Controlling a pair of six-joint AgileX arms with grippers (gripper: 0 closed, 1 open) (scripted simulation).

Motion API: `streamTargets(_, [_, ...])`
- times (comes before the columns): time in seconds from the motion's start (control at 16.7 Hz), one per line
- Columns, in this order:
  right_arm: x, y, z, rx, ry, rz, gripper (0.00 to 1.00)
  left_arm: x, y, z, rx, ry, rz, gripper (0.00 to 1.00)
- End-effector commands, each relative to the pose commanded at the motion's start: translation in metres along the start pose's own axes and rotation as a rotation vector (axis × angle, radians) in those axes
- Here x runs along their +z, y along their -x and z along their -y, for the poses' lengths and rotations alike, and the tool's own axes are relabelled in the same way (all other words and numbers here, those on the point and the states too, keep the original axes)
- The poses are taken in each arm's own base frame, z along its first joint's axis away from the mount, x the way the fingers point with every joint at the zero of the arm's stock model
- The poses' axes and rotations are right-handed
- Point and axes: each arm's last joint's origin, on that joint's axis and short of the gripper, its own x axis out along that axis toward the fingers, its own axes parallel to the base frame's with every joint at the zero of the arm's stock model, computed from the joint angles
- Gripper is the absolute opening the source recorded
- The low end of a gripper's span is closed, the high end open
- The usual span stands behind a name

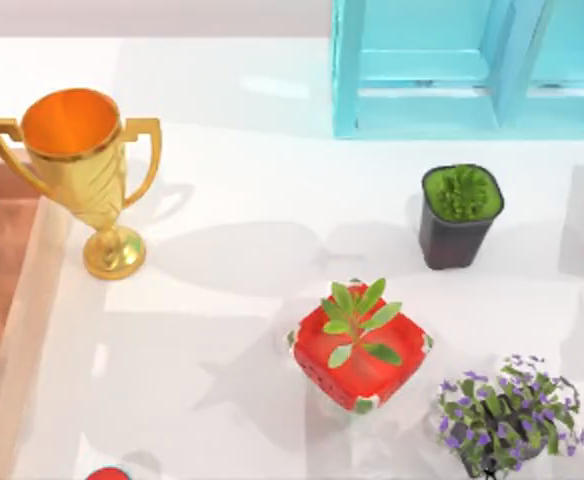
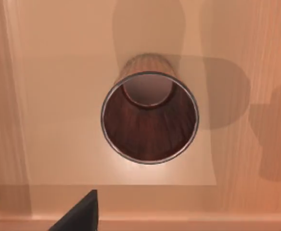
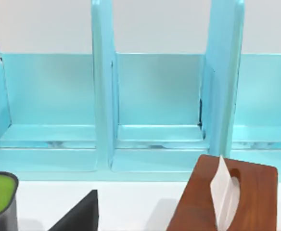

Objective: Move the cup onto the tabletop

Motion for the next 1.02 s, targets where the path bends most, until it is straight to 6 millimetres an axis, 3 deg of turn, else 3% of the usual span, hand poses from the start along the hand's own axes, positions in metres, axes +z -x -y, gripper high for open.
streamTargets(0.54, [0.000,0.000,0.000,0.000,0.000,0.000,1.00,0.008,-0.005,-0.004,-0.009,-0.001,-0.037,1.00])
streamTargets(1.02, [0.000,0.000,0.000,0.000,0.000,0.000,1.00,0.007,-0.089,-0.005,-0.007,0.001,-0.028,1.00])
